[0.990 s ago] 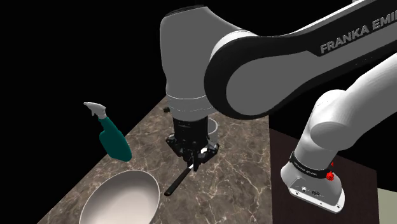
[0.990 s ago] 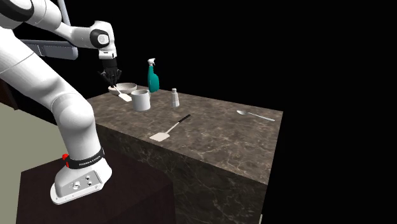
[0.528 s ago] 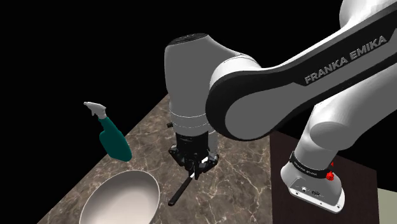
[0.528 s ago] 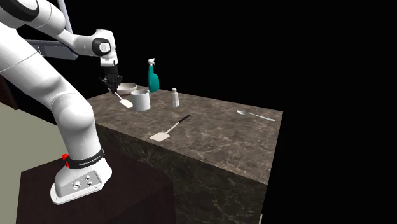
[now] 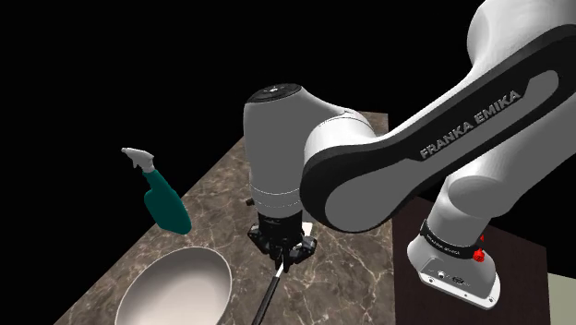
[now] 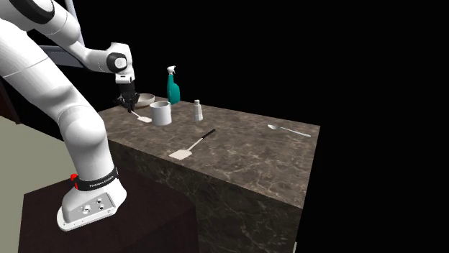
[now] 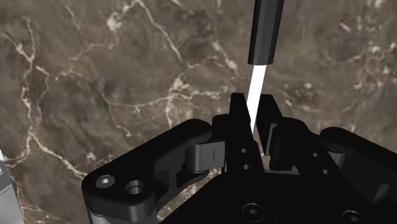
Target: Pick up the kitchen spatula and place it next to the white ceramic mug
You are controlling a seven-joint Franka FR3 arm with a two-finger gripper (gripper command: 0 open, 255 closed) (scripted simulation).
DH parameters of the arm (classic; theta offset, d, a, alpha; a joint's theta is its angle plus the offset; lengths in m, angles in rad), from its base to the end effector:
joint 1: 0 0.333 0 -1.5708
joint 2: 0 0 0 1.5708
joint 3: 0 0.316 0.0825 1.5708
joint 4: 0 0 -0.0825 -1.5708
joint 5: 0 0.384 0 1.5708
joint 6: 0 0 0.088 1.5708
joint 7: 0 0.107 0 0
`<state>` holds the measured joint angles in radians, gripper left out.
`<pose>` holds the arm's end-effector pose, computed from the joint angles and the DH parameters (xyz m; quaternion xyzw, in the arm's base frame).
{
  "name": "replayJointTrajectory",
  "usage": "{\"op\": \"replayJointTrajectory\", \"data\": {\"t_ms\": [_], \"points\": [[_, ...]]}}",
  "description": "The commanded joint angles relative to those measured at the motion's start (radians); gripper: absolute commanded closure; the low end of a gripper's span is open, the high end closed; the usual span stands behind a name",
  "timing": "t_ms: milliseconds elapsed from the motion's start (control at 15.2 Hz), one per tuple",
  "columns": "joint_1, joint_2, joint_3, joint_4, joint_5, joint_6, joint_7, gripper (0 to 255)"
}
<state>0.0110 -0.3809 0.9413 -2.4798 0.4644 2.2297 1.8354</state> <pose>0.2510 0.3705 0.3708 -0.8236 0.5662 0.0276 0.0184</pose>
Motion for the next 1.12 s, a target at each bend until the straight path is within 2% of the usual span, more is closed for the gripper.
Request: {"op": "replayJointTrajectory", "data": {"t_ms": [0, 66, 594, 660, 990, 1056], "points": [[-0.011, 0.025, 0.02, -0.015, -0.006, 0.039, 0.005, 255], [-0.02, 0.045, 0.036, -0.025, -0.012, 0.067, 0.01, 255], [-0.02, 0.045, 0.036, -0.025, -0.012, 0.067, 0.01, 255], [-0.02, 0.045, 0.036, -0.025, -0.012, 0.067, 0.01, 0], [-0.02, 0.045, 0.036, -0.025, -0.012, 0.067, 0.01, 0], [-0.007, 0.013, 0.01, -0.011, -0.002, 0.023, 0.0, 0]]}}
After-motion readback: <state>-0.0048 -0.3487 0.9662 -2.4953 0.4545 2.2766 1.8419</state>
